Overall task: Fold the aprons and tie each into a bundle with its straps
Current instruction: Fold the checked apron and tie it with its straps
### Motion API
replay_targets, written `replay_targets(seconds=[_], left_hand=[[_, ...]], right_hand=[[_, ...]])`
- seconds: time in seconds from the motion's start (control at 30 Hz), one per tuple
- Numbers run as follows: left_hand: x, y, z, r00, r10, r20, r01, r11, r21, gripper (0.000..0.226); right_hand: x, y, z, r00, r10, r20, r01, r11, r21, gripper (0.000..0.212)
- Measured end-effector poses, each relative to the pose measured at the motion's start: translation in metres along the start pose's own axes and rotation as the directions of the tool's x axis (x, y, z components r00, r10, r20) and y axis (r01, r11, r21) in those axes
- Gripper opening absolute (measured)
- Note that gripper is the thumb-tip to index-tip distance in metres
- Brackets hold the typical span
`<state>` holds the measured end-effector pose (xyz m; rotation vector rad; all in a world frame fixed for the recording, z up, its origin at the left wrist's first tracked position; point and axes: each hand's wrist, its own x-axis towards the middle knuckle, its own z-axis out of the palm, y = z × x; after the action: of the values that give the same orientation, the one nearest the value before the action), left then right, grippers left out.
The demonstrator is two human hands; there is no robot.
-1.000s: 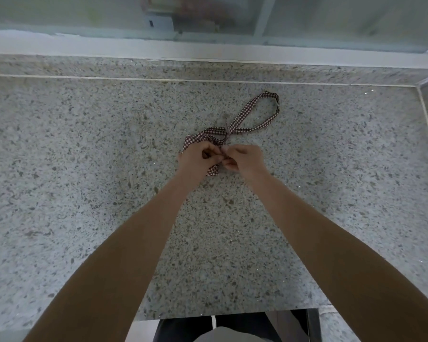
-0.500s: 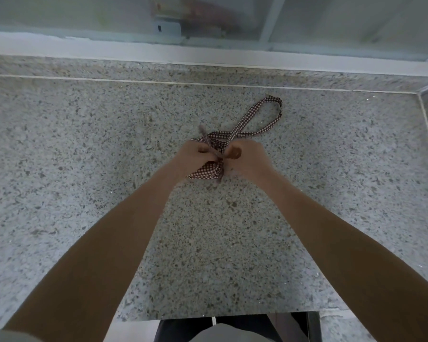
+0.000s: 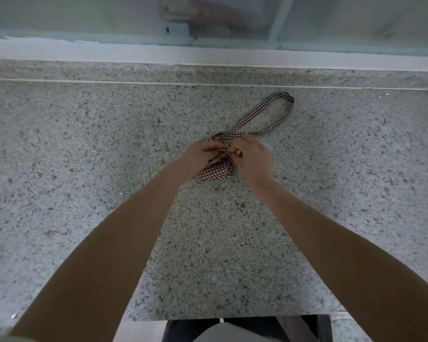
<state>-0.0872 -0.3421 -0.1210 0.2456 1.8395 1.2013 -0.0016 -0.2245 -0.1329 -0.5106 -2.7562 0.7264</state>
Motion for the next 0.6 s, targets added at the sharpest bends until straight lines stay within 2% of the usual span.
replay_targets(seconds=[0.13,0.2,0.37,0.6], left_hand=[[0.0031,0.0051,0.0012,0.987,-0.151,-0.051,0.144,0.982,-0.119,0.038],[0.0039,0.0050,0.0001,0.989,-0.142,-0.037,0.139,0.987,-0.076,0.038],[0.0064,0.0012,-0.0014,0.997,-0.074,-0.017,0.074,0.996,0.046,0.034],[0.0086,0.0039,0.0006,0.992,-0.112,-0.059,0.114,0.993,0.035,0.032]], right_hand=[[-0.0001,-0.0016,0.0021,0.996,-0.062,-0.058,0.061,0.998,-0.016,0.018],[-0.0001,-0.0011,0.0025,0.997,-0.049,-0.053,0.050,0.999,0.005,0.017],[-0.0008,-0.0023,0.0007,0.996,0.086,0.035,-0.089,0.992,0.088,0.013],[0.0015,-0.0029,-0.0040,0.986,0.146,0.082,-0.153,0.984,0.089,0.018]])
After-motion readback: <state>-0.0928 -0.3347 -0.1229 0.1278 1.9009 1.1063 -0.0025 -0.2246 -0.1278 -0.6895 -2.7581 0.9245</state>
